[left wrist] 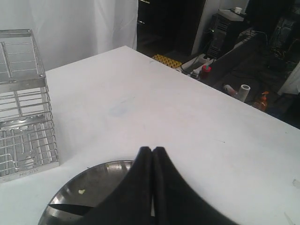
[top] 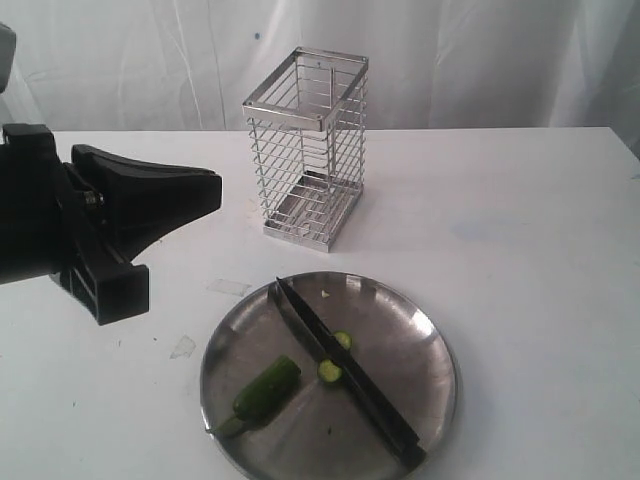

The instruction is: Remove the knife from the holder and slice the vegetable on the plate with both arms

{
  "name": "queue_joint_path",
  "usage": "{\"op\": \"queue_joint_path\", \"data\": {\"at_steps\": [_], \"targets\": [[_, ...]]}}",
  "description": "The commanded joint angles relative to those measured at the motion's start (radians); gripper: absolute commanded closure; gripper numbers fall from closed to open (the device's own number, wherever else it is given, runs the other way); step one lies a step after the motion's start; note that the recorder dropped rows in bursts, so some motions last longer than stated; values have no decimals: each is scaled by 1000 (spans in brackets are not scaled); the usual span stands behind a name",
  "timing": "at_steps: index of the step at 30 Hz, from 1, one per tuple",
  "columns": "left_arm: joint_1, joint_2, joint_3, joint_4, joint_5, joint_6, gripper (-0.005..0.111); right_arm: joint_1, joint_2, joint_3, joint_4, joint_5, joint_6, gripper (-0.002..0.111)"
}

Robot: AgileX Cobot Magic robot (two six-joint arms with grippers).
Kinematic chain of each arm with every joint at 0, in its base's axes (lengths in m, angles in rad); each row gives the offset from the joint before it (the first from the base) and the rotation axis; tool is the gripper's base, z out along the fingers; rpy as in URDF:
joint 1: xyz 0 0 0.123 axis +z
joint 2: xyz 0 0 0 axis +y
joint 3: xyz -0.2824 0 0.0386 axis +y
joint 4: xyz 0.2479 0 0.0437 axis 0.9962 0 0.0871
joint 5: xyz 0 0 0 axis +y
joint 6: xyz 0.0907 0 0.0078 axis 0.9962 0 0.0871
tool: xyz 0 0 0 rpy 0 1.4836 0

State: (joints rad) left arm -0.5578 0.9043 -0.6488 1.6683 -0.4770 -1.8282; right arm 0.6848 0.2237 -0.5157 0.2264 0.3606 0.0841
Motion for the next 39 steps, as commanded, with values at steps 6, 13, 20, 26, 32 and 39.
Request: {"op": "queue_joint_path", "data": {"at_steps": [6, 13, 20, 26, 32, 39], "targets": [[-3, -9, 8, 11, -4, -8, 107, -5, -108, 16, -129, 26, -73, 108], [-3, -9, 8, 13, -4, -8, 107, -9, -115, 264, -240, -210, -119, 108], [-3, -9, 8, 15, -4, -8, 107, -37, -171, 416, -242, -198, -100, 108], [-3, -9, 8, 17, -4, -8, 107, -98, -224, 515, -239, -191, -39, 108], [-3, -9, 8, 16, -4, -6, 107, -137, -224, 516, -226, -103, -26, 108], [-3, -9, 8, 16, -4, -6, 107, -139, -224, 516, -226, -18, -26, 108]]}}
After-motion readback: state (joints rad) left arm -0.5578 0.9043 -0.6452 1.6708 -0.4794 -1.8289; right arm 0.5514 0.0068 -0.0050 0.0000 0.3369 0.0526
